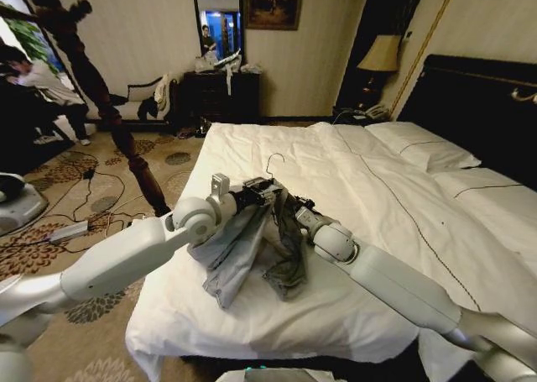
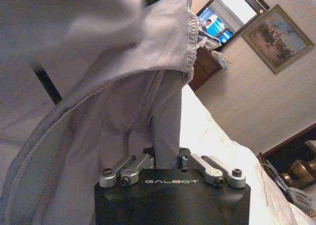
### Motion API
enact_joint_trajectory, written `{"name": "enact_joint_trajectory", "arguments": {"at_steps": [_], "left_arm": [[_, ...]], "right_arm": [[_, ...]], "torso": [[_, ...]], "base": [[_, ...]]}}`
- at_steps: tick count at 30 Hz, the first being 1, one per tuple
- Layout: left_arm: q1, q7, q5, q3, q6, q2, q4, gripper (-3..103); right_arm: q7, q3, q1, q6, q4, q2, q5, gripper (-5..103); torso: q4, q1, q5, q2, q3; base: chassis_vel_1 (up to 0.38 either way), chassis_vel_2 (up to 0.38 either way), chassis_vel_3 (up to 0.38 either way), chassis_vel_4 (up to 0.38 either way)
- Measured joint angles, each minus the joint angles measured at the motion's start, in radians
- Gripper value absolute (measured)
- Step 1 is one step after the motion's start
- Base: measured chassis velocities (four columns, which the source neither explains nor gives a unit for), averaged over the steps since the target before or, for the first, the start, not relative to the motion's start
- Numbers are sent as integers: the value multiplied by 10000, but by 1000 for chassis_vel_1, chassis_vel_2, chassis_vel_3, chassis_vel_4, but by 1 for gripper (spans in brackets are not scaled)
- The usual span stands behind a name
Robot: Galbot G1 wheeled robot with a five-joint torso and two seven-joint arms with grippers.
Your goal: Pick up the clothes from the bed and hang them on the clothes hanger.
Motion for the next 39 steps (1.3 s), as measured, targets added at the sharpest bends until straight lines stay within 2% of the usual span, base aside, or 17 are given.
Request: {"name": "enact_joint_trajectory", "arguments": {"at_steps": [2, 3, 6, 16, 23, 25, 26, 31, 39], "left_arm": [[232, 99, 31, -212, 35, 332, -257, 84], [232, 99, 31, -212, 35, 332, -257, 84], [723, 467, 187, -586, 72, 942, -677, 97], [1756, 822, 495, -1468, -69, 1904, -1770, 100], [1825, 992, -249, -2389, -100, 2342, -1627, 100], [1805, 1355, -609, -2682, -169, 2533, -1307, 100], [1809, 1792, -691, -2761, -310, 2674, -1033, 100], [1805, 2784, -596, -2737, -507, 2960, -395, 100], [1652, 3350, -109, -2213, -569, 2903, 361, 100]], "right_arm": [[14, 41, -67, 3, -76, 12, -64, 18], [14, 41, -67, 3, -76, 12, -64, 18], [48, 83, -90, 23, -174, 63, -101, 18], [70, 89, -42, 62, -171, 129, -106, 18], [78, 173, -143, 239, -69, 27, -299, 18], [77, 236, -187, 336, -20, -21, -394, 18], [74, 272, -214, 398, 12, -56, -463, 18], [34, 391, -317, 502, 234, -186, -610, 18], [12, 503, -410, 608, 441, -266, -870, 18]], "torso": [[-3, 1, 0, 1, 0], [-3, 1, 0, 1, 0], [-1, 1, 2, 0, 0], [-3, 0, 1, 1, 0], [-3, 0, 1, 1, 0], [-4, 0, 2, 0, 0], [-3, 0, 1, 1, 0], [0, 0, 1, 1, 0], [-2, 0, 0, 1, 2]], "base": [[0, 0, 0, 0], [0, 0, 0, 0], [0, 0, 0, 0], [0, 0, 0, 0], [0, 0, 0, 0], [0, 0, 0, 0], [0, 0, 0, 0], [0, 0, 0, 0], [0, 0, 0, 0]]}}
